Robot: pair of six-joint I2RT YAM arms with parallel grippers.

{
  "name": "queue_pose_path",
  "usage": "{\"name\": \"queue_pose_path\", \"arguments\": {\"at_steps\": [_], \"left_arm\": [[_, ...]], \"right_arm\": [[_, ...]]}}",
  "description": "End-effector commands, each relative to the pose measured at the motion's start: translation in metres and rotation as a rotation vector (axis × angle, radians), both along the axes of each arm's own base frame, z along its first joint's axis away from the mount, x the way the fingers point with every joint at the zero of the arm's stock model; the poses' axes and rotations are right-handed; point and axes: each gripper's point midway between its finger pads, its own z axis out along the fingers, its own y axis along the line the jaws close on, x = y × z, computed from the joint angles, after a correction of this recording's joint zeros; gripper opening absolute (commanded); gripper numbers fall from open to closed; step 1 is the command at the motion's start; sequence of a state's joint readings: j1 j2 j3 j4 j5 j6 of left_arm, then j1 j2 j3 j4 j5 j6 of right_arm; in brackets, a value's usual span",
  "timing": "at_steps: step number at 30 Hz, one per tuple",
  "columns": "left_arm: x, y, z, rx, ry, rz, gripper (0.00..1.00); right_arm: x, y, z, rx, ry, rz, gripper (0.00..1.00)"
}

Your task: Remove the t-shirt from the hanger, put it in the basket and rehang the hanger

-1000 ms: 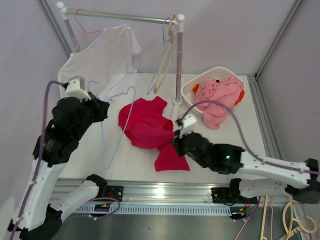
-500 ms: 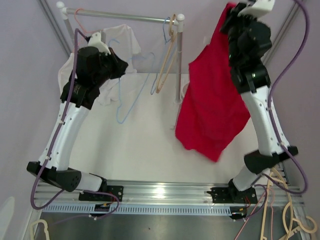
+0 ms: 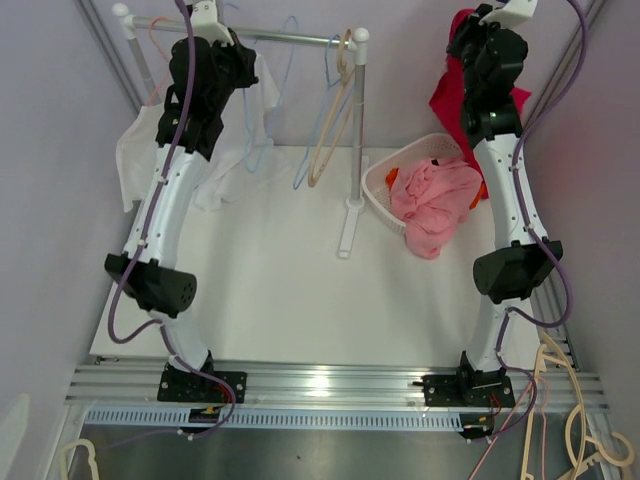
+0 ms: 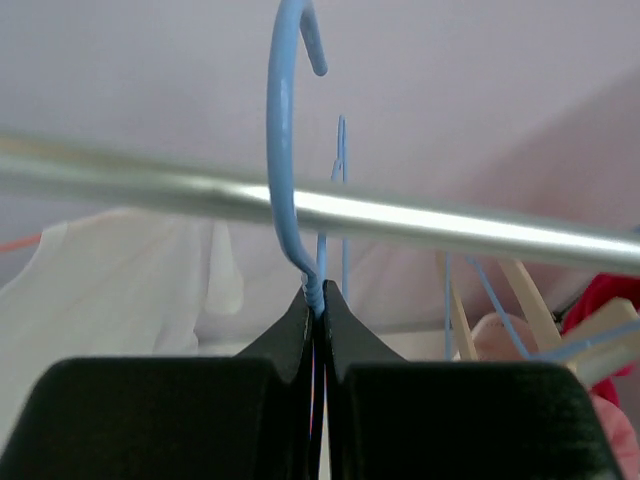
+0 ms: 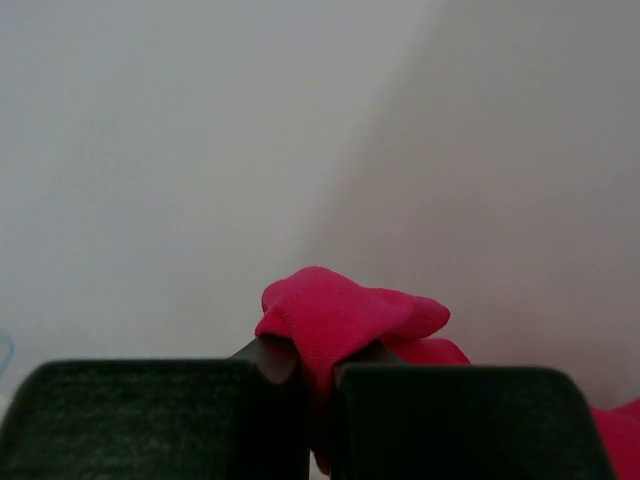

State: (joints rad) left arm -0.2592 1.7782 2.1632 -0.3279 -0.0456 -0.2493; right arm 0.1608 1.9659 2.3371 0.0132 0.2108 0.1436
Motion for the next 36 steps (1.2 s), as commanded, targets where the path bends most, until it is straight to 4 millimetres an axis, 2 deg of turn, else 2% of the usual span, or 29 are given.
{"name": "queue_pose_path", "arguments": {"at_steps": [1,2,3,5,6,9,11,12,15,16,17,18,19,20,22,23,24,25,26,27,28,30,32,33,35,36], "left_arm": [[0.009,-0.002,0.043,0.023,-0.123,-0.02,0.01],[0.014,-0.002,0.041,0.023,-0.125,-0.02,0.01],[0.02,-0.003,0.035,0.028,-0.12,-0.02,0.01],[0.023,-0.004,0.035,0.021,-0.135,-0.019,0.01],[0.026,-0.005,0.026,0.026,-0.119,-0.02,0.01],[0.029,-0.004,0.023,0.033,-0.13,-0.017,0.01],[0.032,-0.003,0.023,0.041,-0.135,-0.014,0.01],[0.032,-0.005,0.024,0.045,-0.143,-0.026,0.01],[0.036,-0.005,0.022,0.044,-0.145,-0.04,0.01],[0.038,-0.004,0.02,0.04,-0.143,-0.037,0.01],[0.039,-0.006,0.019,0.038,-0.145,-0.054,0.01],[0.039,-0.006,0.02,0.028,-0.146,-0.06,0.01],[0.04,-0.007,0.019,0.027,-0.142,-0.065,0.01],[0.042,-0.009,0.022,0.023,-0.149,-0.074,0.01],[0.042,-0.01,0.026,0.008,-0.154,-0.082,0.01],[0.042,-0.011,0.025,0.006,-0.153,-0.09,0.01],[0.043,-0.015,0.023,-0.005,-0.149,-0.106,0.01],[0.042,-0.016,0.024,-0.01,-0.149,-0.114,0.01],[0.042,-0.017,0.023,-0.014,-0.148,-0.119,0.01],[0.043,-0.019,0.021,-0.022,-0.14,-0.128,0.01],[0.044,-0.02,0.02,-0.023,-0.138,-0.132,0.01],[0.044,-0.022,0.017,-0.025,-0.132,-0.141,0.01],[0.044,-0.026,0.015,-0.029,-0.125,-0.16,0.01],[0.045,-0.028,0.014,-0.029,-0.123,-0.17,0.01],[0.044,-0.03,0.013,-0.035,-0.12,-0.181,0.01],[0.044,-0.031,0.014,-0.034,-0.123,-0.188,0.01]], "right_arm": [[-0.035,0.022,0.046,-0.037,-0.076,0.135,0.0],[-0.028,0.025,0.041,-0.046,-0.063,0.145,0.0],[-0.037,0.024,0.058,-0.039,-0.097,0.146,0.0],[-0.04,0.024,0.069,-0.029,-0.151,0.158,0.0],[-0.047,0.022,0.082,-0.017,-0.257,0.155,0.0],[-0.063,0.02,0.112,0.02,-0.399,0.158,0.0],[-0.057,0.025,0.112,0.013,-0.373,0.181,0.0],[-0.045,0.031,0.096,0.006,-0.307,0.194,0.0],[-0.034,0.037,0.067,0.003,-0.206,0.199,0.0],[-0.049,0.036,0.073,0.008,-0.202,0.197,0.0],[-0.034,0.035,0.034,0.019,-0.104,0.166,0.0],[-0.035,0.036,0.019,0.023,-0.05,0.157,0.0],[-0.054,0.038,0.02,0.029,-0.03,0.161,0.0],[-0.046,0.041,-0.027,0.033,0.095,0.156,0.0],[-0.056,0.045,-0.067,0.063,0.216,0.148,0.0],[-0.072,0.045,-0.071,0.09,0.242,0.14,0.0],[-0.074,0.042,-0.125,0.096,0.368,0.113,0.0],[-0.082,0.041,-0.145,0.158,0.414,0.108,0.0],[-0.101,0.037,-0.148,0.192,0.426,0.099,0.0],[-0.108,0.034,-0.2,0.199,0.53,0.064,0.0],[-0.116,0.025,-0.217,0.251,0.561,0.002,0.0],[-0.129,0.024,-0.258,0.226,0.681,-0.037,0.0],[-0.136,0.02,-0.298,0.161,0.841,-0.084,0.22],[-0.126,0.022,-0.312,0.137,0.896,-0.101,0.48],[-0.13,0.015,-0.331,0.106,0.995,-0.157,0.51],[-0.128,0.015,-0.33,0.096,0.995,-0.161,0.56]]}}
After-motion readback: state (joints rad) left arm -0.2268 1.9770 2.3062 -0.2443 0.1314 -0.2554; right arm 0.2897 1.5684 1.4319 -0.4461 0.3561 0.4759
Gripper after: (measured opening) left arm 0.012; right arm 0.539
